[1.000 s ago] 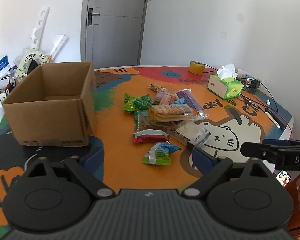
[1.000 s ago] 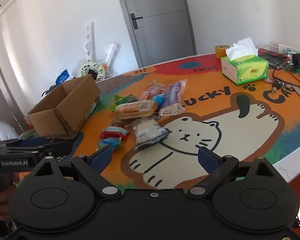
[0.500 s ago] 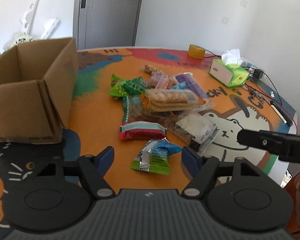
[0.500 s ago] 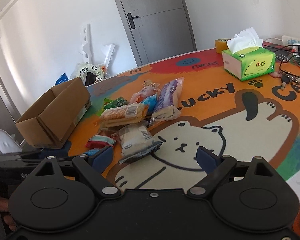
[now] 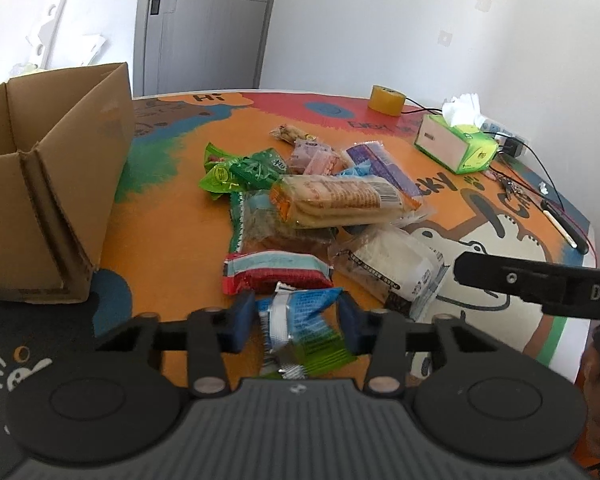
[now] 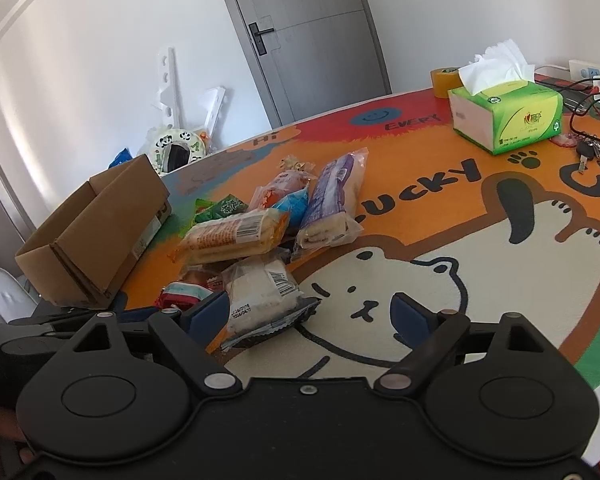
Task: Organize snacks
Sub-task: 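Grasp the blue-green snack bag with the left gripper while the right grasps the bread pack, then carry the blue-green bag with the left gripper while the right carries the bread pack into the box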
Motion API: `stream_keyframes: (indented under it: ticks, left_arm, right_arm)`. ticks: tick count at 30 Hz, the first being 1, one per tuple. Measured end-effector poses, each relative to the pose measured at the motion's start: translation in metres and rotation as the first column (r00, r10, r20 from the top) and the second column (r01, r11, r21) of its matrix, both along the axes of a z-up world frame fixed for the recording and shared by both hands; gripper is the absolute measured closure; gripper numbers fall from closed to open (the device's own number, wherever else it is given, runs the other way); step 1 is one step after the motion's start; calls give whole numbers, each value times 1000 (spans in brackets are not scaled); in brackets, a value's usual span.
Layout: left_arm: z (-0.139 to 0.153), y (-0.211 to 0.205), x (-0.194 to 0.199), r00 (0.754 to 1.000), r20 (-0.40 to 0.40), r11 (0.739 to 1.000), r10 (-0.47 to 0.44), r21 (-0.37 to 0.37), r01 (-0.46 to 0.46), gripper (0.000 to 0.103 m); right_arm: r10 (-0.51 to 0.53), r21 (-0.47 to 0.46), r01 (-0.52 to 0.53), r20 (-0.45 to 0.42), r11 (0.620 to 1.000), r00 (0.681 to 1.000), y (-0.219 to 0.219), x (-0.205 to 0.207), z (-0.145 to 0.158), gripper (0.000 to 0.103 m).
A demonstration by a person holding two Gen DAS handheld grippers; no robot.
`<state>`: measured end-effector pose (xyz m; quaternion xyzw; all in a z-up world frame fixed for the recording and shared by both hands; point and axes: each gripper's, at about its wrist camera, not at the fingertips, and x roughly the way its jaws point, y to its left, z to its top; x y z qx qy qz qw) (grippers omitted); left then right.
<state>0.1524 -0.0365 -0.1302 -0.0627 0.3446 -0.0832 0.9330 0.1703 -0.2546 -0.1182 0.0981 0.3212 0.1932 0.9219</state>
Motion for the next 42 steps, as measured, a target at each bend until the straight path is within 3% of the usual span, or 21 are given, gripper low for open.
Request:
stream_keyframes:
  ticks: [15,24,28,32,42]
  left_arm:
    - [7,23,-10,997,41,997,73,-31,-71,62]
    - [6,33,-10,993,48,994,107,-43,-105,63]
    - [8,34,-12,991,53,992,121,-45,-119,63]
    - [17,36,-21,989,78,991,127,-54,-123,63]
    - [50,46,-46,972,181,986,153,-93,-138,62]
  right_arm:
    - [29,-20,-28,22,999,999,20,13,-7,16]
    - [68,-79,-64,48,995,997,42,20,-12,16]
    - [97,-138,-91,40,986,995,52,15,-16,40]
    - [109,-48,-109,2,993,994,42,6,-10,43]
    - [98,-36,-95,94,995,991,35,-20,22,49]
